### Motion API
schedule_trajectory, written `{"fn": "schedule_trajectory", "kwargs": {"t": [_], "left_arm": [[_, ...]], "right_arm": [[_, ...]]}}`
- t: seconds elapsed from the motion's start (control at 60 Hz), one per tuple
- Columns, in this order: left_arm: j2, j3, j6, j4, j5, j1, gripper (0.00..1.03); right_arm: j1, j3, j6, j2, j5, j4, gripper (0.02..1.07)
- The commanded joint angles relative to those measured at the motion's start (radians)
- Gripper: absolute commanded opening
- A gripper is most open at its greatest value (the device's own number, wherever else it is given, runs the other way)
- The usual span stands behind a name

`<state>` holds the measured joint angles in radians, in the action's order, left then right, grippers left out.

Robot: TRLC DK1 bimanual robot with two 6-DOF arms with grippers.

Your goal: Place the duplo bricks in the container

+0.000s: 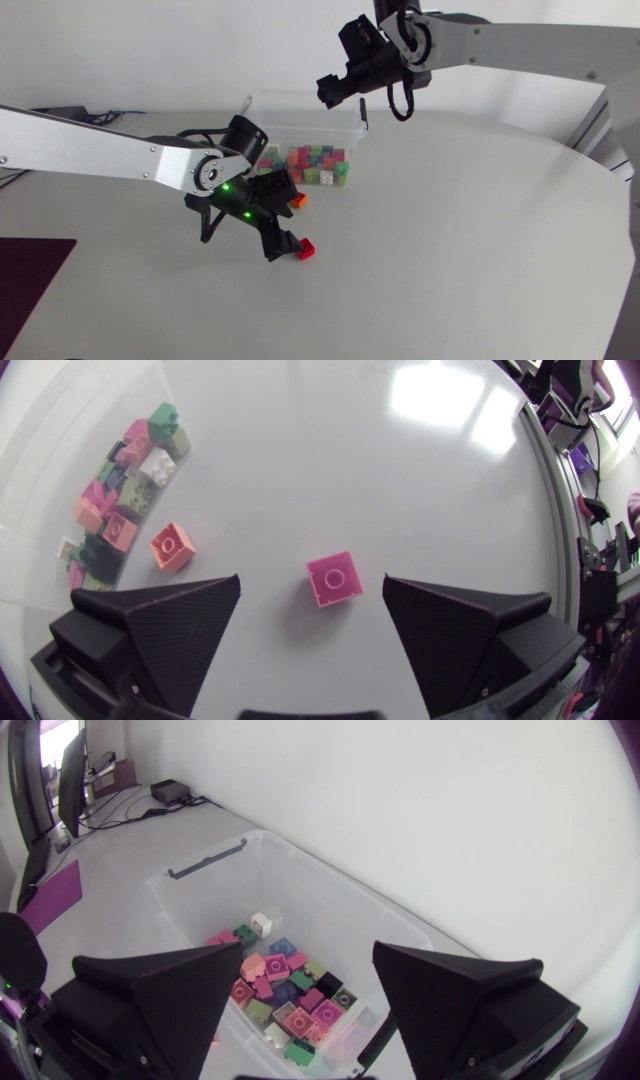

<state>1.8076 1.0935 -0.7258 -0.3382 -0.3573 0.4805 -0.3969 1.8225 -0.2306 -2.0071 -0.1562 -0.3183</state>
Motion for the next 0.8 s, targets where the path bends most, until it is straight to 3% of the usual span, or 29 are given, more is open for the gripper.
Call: {"fn": "schedule_trajectory", "kwargs": {"t": [0.0,0.5,0.717,0.783], "left_arm": [[0.029,-0.007,0.02,0.005,0.011,0.018,0.99],[0.118,-0.018,0.126,0.071,0.141,0.083,0.97],[0.156,-0.009,0.158,0.087,0.158,0.11,0.78],[0.168,-0.011,0.167,0.094,0.159,0.121,0.63]], "right_arm": [[0.01,-0.071,0.022,0.079,0.004,-0.007,1.01],[0.013,-0.483,0.014,0.372,0.021,0.059,1.01],[-0.036,-0.678,0.014,0.475,0.061,0.113,1.01],[-0.051,-0.726,0.019,0.498,0.066,0.125,1.01]]}}
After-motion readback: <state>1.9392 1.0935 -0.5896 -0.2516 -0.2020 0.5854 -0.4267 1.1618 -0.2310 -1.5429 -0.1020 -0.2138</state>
